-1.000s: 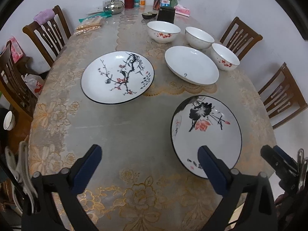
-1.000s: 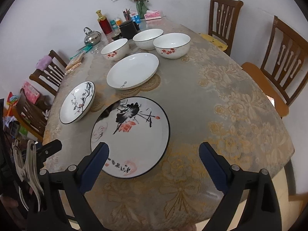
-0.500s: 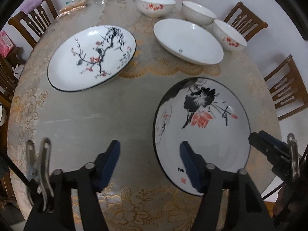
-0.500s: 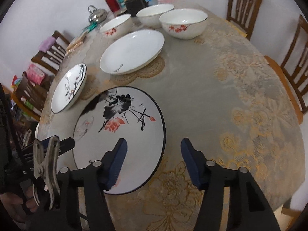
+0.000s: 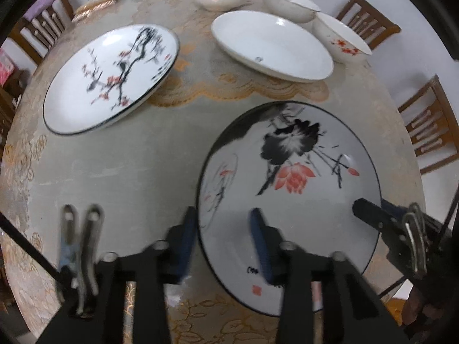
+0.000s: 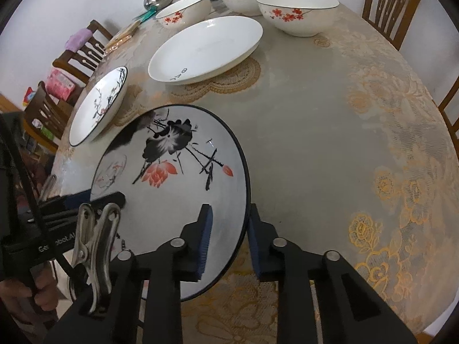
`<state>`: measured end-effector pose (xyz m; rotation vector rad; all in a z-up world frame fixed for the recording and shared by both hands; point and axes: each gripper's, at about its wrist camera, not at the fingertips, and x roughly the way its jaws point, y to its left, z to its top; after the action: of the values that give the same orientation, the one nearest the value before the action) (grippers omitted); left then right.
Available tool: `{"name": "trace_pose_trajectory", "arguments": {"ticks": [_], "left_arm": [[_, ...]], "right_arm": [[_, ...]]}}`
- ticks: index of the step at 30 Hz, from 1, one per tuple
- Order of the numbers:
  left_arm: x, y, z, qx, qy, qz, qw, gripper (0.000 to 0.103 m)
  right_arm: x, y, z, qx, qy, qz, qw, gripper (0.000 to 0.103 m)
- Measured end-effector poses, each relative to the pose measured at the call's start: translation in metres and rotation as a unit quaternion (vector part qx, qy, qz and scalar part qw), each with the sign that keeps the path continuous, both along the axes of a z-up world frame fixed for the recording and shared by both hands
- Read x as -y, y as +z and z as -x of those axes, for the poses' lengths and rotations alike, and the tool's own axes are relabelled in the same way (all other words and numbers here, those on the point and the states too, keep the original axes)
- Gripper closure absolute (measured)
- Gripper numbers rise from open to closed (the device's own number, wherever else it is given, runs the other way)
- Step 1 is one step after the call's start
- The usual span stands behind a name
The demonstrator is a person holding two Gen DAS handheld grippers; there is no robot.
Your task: Organize plates and bowls
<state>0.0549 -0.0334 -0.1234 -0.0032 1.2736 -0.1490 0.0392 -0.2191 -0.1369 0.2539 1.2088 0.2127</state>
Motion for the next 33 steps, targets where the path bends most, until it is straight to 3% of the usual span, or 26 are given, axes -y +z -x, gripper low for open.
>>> {"name": "trace_pose_trajectory", "arguments": {"ticks": [13,33], "left_arm": [[-0.034,0.010,0.028,0.004,0.020,-0.003,0.9998,0.068],[-0.158,0.021,0.082,0.010,0.143,-0.009,0.9896,0.068]], "right_arm": [[-0.030,0.008,0.012,0.011,0.044,-0.009,0.999,0.080],[-0.159,0.015,0.021,0.023,0.184,-0.005,0.983,0.080]]}}
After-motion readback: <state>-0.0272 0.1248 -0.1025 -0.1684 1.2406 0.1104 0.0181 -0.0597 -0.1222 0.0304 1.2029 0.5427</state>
